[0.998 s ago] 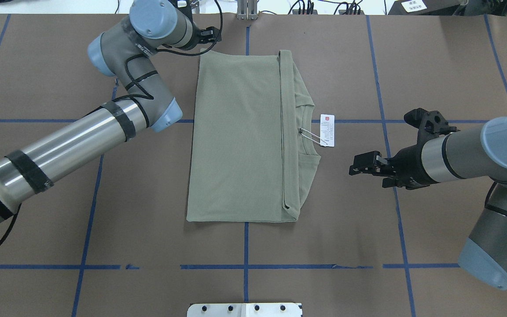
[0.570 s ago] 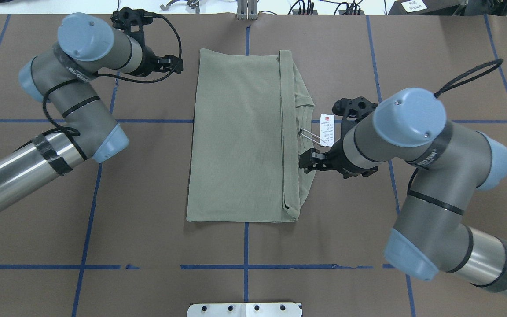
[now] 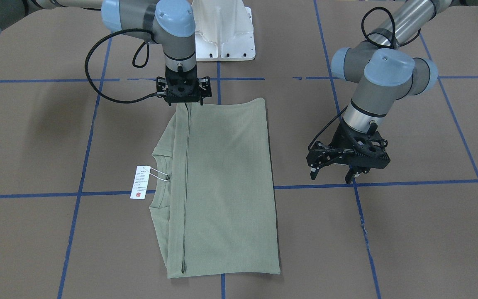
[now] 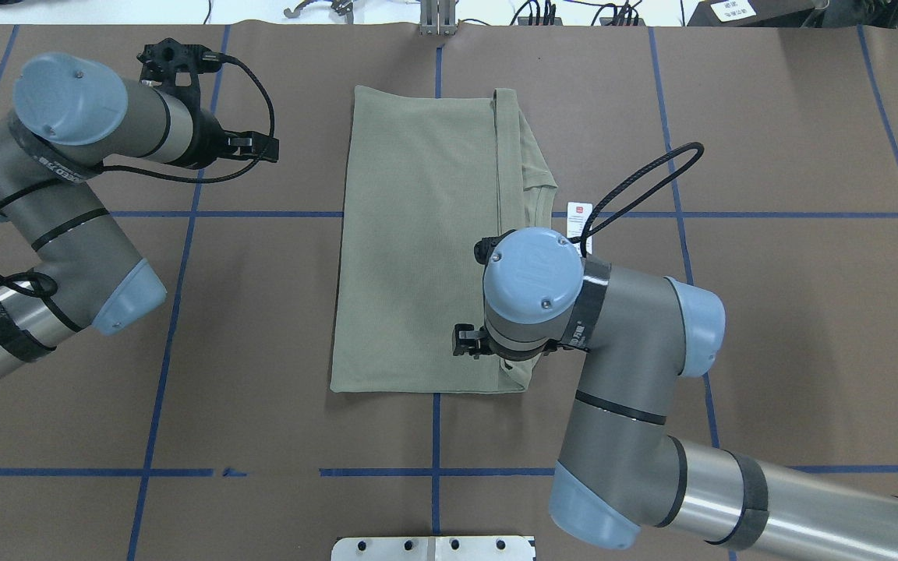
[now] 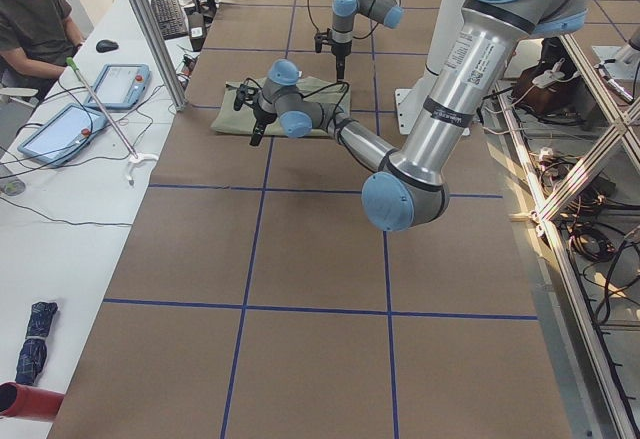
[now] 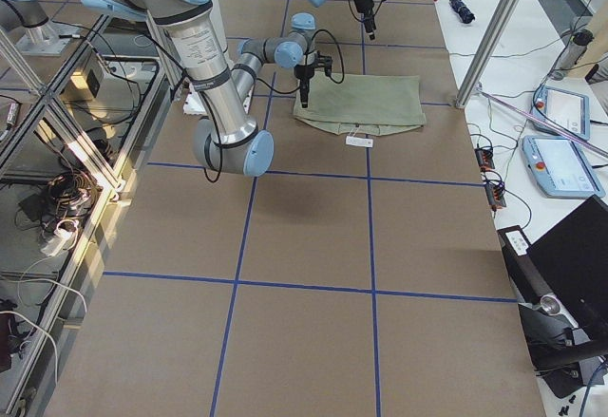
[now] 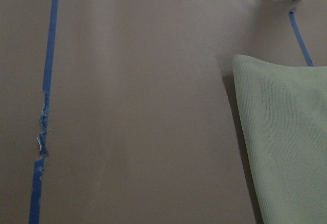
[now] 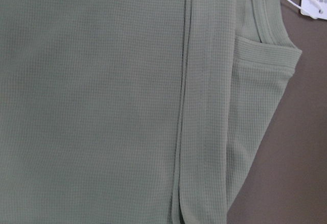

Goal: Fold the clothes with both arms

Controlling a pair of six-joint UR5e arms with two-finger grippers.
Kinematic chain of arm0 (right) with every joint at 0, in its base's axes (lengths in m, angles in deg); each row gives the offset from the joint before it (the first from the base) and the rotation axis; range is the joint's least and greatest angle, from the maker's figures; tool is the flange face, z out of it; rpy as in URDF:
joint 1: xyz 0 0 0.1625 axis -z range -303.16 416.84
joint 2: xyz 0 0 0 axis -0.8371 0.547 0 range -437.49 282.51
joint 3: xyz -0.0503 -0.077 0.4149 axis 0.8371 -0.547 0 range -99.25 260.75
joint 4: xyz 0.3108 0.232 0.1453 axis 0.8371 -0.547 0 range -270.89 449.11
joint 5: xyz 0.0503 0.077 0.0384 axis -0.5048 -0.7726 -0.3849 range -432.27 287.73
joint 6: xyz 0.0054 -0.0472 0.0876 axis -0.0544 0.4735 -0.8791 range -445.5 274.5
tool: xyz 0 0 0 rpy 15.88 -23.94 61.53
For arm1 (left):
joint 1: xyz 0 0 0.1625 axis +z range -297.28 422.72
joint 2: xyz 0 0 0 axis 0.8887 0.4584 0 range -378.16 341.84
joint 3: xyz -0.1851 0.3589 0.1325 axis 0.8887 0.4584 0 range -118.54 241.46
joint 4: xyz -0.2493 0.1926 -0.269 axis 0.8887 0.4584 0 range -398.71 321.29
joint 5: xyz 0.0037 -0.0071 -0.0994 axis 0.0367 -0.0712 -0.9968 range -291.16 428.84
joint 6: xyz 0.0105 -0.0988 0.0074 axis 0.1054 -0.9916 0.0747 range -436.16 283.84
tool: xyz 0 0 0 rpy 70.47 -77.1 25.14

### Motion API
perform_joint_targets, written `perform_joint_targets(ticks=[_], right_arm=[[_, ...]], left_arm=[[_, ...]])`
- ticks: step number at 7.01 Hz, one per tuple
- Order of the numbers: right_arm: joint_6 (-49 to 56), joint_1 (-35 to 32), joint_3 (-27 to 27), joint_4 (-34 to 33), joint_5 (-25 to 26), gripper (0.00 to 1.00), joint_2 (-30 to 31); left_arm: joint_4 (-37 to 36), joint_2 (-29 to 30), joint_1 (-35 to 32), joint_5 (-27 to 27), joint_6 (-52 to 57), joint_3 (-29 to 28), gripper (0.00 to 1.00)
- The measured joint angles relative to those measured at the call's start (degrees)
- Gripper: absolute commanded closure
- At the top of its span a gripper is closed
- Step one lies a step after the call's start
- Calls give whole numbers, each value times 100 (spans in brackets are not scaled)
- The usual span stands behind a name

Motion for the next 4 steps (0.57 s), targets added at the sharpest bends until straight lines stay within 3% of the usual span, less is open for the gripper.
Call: perform_joint_targets(ticks=[4], right_arm=[[606, 35, -362, -22, 125, 0, 43]], left_arm=[[31, 10, 16, -7, 42, -2, 0]])
